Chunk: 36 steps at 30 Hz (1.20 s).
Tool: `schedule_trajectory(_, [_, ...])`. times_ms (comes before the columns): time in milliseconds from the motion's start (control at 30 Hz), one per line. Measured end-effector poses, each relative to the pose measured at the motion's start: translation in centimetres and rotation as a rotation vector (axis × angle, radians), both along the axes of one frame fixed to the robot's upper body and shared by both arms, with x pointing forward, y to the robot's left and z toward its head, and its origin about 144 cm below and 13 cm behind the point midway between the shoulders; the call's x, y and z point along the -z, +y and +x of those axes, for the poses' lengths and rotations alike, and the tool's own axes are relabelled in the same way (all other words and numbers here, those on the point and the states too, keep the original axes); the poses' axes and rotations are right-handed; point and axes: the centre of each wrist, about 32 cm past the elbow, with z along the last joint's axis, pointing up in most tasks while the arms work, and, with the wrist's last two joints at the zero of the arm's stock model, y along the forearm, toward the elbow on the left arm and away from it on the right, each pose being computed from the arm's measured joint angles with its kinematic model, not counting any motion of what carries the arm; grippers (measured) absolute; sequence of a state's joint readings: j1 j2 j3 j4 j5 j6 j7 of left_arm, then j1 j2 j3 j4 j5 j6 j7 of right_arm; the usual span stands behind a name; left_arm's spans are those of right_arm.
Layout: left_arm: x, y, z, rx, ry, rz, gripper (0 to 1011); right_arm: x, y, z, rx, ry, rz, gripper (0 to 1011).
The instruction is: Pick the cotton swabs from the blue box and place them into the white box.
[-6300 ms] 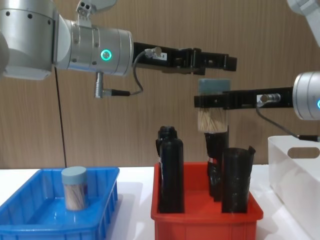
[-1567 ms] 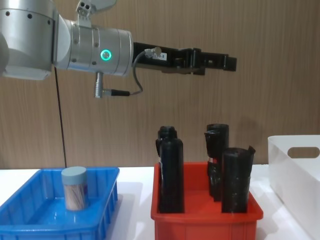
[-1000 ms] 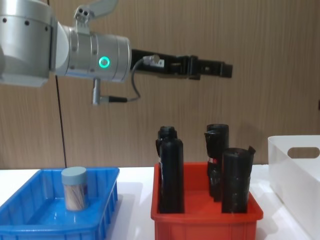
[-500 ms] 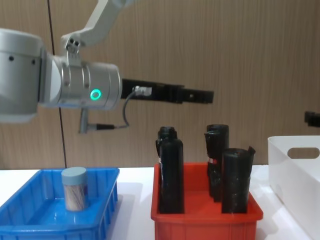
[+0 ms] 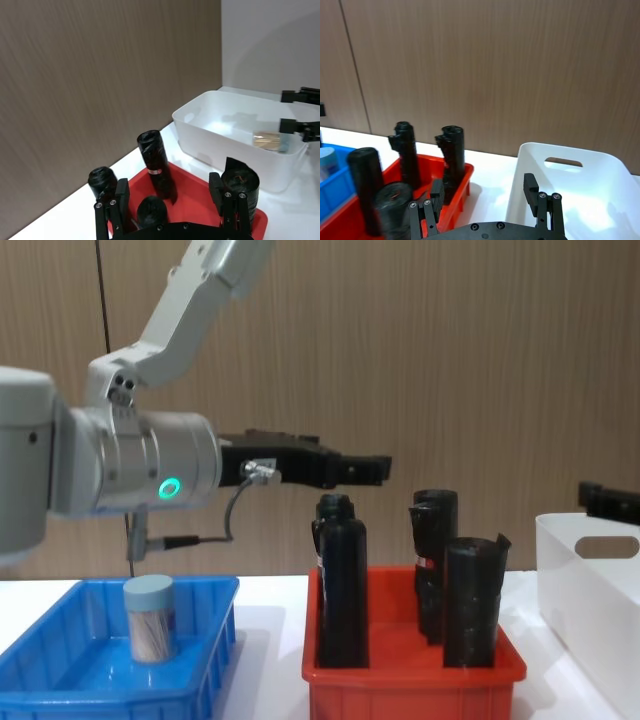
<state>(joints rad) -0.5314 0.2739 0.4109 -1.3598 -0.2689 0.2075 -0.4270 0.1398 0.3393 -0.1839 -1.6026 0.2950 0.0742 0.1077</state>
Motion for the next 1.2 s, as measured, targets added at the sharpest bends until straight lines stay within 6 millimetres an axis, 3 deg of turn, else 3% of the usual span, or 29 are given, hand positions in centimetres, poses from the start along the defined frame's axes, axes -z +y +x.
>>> schedule_trajectory(600, [3.2, -0.2, -4.9, -0.16, -0.115, 0.01, 1004, 0.7, 2.9, -4.6, -0.053, -0.026, 0.031, 1001])
schedule_trajectory(1200, [5.0, -0.5, -8.7, -0.264, -0.194, -0.007, 1004, 0.7, 3.0, -4.8, -0.054, -0.027, 0.033, 1001])
